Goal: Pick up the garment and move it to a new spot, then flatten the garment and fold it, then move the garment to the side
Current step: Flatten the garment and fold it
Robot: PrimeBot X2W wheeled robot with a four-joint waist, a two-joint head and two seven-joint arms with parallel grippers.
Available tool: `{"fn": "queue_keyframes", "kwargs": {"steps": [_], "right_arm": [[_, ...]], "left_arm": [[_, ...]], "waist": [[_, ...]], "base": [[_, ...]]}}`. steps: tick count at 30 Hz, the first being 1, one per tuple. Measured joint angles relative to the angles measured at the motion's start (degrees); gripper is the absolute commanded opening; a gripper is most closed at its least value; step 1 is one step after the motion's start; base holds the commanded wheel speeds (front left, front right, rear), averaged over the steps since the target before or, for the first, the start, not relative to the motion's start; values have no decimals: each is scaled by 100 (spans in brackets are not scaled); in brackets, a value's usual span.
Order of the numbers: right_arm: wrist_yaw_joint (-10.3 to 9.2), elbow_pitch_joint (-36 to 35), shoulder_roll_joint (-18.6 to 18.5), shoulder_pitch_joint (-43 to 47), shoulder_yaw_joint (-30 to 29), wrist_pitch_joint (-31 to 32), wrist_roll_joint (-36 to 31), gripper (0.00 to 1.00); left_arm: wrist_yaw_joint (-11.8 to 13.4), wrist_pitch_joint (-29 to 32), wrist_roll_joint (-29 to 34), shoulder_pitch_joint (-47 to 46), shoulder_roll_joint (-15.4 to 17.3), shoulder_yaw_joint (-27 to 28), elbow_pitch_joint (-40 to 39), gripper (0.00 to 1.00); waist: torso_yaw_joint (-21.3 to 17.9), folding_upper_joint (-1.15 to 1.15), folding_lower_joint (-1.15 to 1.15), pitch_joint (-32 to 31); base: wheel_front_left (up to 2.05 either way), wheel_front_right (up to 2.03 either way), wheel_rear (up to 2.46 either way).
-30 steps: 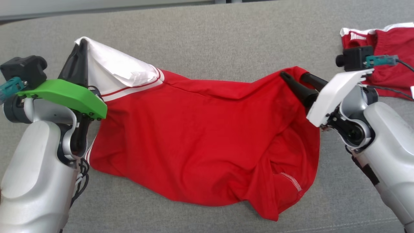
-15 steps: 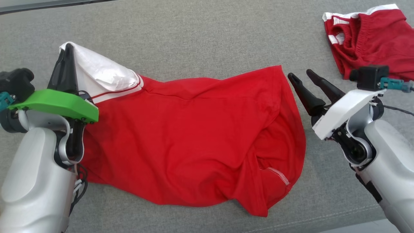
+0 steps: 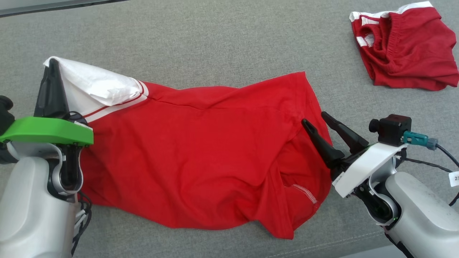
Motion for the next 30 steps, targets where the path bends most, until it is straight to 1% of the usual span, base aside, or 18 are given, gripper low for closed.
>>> {"fn": "queue_keyframes", "kwargs": {"steps": [3, 8, 12, 15, 20, 22, 27, 30], "right_arm": [[0, -4, -33, -1, 27, -99, -167, 100], [0, 57, -48, 10, 7, -154, -164, 100], [0, 177, -22, 24, -64, -201, -68, 100], [0, 269, 23, 24, -119, -227, 78, 100], [0, 414, 163, 20, -98, -209, 288, 100], [0, 460, 157, 20, -112, -209, 337, 96], [0, 491, 160, -16, -42, -191, 416, 87], [0, 511, 158, -41, 2, -191, 469, 85]], "left_arm": [[-122, -2, -8, 100, -63, -67, -138, 0], [-243, -49, 14, 335, -253, -204, -289, 0], [-249, -52, 40, 460, -309, -199, -389, 0], [-301, -53, 105, 473, -383, -201, -427, 0], [-313, -68, 164, 547, -391, -114, -460, 0], [-380, -68, 212, 547, -425, -123, -491, 0], [-396, -68, 350, 549, -460, -5, -654, 0], [-428, -68, 389, 555, -515, 55, -713, 0]], "waist": [[6, 0, 0, 63], [81, 0, 0, 182], [171, 0, 0, 291], [254, 0, 0, 350], [359, 0, 0, 396], [396, 0, 0, 398], [458, 0, 0, 396], [474, 0, 0, 398]], "base": [[0, 0, 0], [0, 0, 0], [0, 0, 0], [0, 0, 0], [0, 0, 0], [0, 0, 0], [0, 0, 0], [0, 0, 0]]}}
